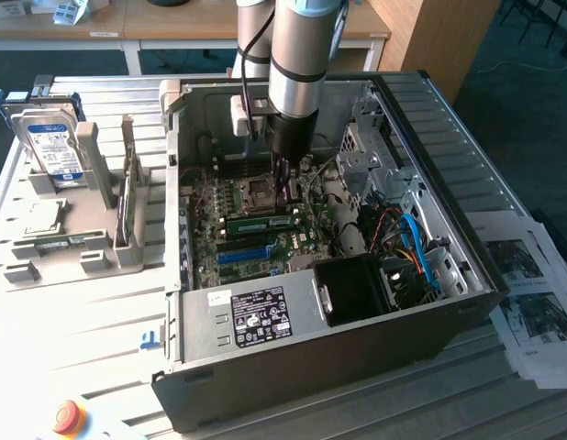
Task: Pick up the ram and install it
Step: 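Press down the ram until it locks into place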
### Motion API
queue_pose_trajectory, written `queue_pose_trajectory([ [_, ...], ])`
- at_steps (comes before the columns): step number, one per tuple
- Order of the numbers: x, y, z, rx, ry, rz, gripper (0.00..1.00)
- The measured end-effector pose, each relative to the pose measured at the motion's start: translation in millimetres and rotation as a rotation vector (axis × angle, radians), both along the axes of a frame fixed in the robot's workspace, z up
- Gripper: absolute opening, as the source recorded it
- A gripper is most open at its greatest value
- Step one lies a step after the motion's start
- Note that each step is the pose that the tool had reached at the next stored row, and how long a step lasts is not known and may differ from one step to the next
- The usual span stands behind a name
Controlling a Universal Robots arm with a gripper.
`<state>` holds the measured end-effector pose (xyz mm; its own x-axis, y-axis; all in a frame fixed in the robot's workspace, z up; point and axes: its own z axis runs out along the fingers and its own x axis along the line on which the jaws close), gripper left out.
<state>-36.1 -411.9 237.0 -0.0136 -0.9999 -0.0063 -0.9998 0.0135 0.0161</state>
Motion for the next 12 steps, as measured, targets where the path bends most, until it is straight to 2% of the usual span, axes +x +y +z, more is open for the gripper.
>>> queue_pose_trajectory([
  [12,-13.5,0.0,-0.1,-0.0001,0.0,0.0,0.1],
])
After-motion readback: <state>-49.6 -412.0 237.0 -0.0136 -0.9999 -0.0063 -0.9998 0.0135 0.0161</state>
